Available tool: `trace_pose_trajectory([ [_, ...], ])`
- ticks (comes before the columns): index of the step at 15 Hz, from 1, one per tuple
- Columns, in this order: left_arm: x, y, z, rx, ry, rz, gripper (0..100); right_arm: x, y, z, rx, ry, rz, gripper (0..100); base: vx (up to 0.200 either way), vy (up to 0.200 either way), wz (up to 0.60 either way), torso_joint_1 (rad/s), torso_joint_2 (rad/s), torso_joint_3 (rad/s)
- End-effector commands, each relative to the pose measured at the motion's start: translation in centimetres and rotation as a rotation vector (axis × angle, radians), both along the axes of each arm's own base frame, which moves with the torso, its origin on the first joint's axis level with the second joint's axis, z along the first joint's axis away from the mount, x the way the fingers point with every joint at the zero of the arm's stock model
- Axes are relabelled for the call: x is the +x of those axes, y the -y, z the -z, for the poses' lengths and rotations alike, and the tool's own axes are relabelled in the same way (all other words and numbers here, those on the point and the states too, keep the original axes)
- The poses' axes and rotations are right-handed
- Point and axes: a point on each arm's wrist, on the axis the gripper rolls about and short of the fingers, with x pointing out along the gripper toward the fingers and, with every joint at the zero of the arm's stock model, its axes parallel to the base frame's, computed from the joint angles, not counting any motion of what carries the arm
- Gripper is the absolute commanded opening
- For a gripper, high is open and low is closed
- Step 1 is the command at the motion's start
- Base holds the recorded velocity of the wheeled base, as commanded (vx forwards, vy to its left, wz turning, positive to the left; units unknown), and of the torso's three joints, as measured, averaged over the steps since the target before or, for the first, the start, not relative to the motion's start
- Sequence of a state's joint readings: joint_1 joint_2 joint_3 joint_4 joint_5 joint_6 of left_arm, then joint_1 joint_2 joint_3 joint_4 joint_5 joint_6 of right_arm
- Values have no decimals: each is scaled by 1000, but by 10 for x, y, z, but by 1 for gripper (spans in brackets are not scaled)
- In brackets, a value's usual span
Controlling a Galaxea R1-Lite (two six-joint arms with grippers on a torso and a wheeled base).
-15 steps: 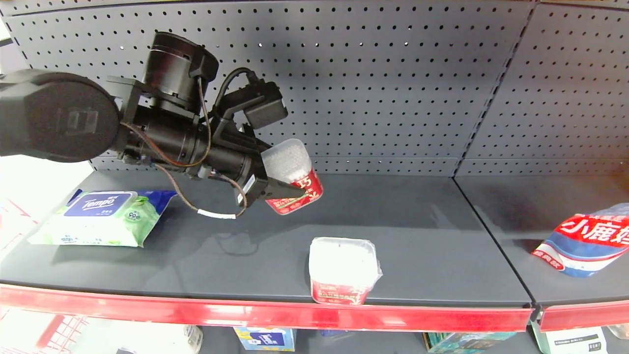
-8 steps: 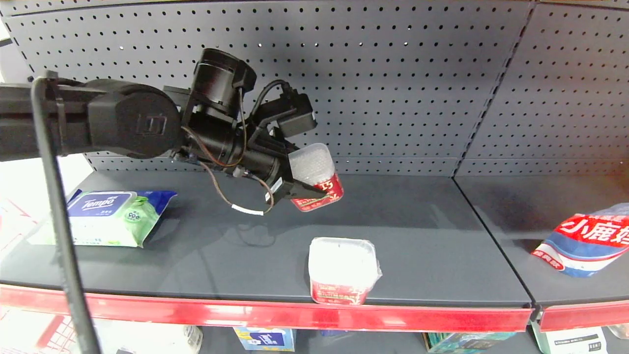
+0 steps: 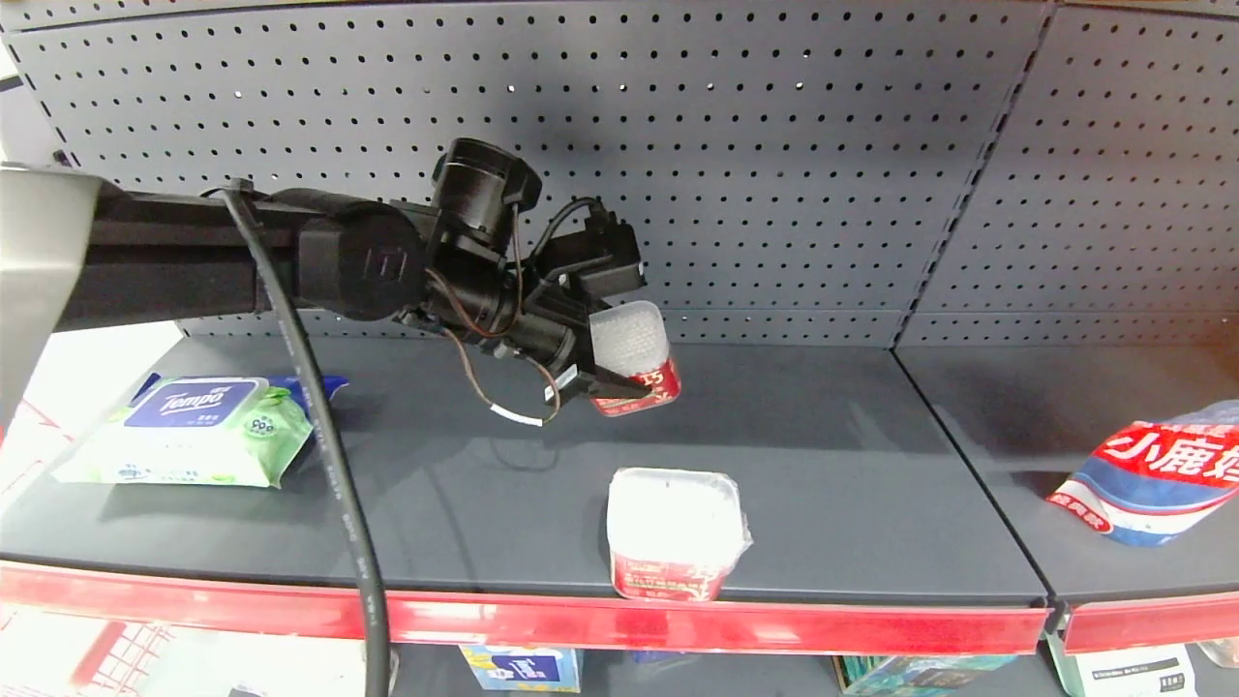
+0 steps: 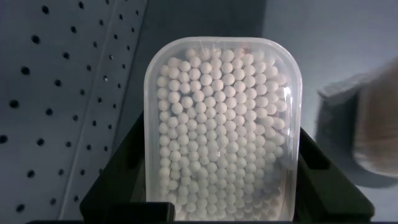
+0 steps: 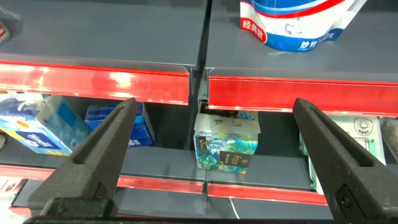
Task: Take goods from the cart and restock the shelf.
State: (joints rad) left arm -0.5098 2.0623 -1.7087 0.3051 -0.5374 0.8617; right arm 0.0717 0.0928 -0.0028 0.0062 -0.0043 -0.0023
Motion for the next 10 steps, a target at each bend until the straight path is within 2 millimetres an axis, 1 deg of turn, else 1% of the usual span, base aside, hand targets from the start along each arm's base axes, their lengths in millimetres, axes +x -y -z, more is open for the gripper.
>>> trace_pose_trajectory([
  [1,9,5,7,2,-3,2,0,0,0,0,-1,0,0,100,0,0,0,0,0,0],
  [10,6,9,9,19,-9,3,0,0,0,0,-1,0,0,100,0,0,0,0,0,0],
])
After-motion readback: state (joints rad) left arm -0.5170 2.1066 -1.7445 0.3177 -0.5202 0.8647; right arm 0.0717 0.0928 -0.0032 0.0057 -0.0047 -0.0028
